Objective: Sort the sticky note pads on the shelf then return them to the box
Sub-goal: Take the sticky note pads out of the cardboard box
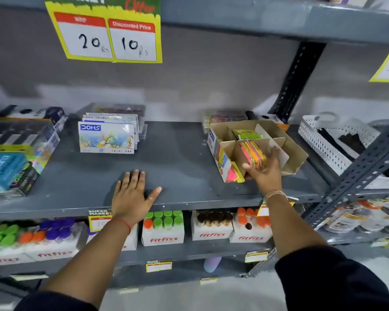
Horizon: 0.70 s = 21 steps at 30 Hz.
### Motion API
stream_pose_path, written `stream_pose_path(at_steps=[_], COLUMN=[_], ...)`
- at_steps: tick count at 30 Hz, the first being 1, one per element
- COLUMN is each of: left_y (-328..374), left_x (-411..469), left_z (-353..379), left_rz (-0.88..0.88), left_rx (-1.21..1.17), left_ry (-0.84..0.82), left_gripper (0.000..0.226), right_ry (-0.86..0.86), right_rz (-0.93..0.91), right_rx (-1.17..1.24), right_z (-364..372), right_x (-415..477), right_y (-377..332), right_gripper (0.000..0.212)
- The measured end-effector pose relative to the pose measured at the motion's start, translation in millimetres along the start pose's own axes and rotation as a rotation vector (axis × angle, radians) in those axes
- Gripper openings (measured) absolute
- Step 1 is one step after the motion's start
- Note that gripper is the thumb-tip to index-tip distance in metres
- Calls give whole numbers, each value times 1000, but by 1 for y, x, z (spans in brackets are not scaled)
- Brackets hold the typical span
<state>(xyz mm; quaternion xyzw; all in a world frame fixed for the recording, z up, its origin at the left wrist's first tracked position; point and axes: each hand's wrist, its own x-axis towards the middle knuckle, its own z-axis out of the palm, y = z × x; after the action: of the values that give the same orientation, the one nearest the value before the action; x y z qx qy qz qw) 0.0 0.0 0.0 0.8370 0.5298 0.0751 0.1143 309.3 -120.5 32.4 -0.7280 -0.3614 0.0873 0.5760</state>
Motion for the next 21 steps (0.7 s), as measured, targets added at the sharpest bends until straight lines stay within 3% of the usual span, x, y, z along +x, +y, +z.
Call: stream_pose_path(at_steps=[5,11,15,19,21], left_y=[-6,-16,-22,-26,-27], left_x=[4,6,7,8,8], left_z=[0,-6,-10,-14,-13], left_rz=[20,16,-3,11,13], left_rx=[-1,44,42,42,41], left_ry=[13,6,-8,-31,-40], left_gripper=[87,86,79,77,70], right_ry=[-148,-149,26,308,435], right_rz=[68,59,128,197,109], right_rx=[-262,-532,-459,-268,-211], right_z=[-8,-7,-2,-3,-2], right_x=[2,11,6,-5,-10], right_y=[5,5,3,-16,-34], right_gripper=[65,54,50,50,45])
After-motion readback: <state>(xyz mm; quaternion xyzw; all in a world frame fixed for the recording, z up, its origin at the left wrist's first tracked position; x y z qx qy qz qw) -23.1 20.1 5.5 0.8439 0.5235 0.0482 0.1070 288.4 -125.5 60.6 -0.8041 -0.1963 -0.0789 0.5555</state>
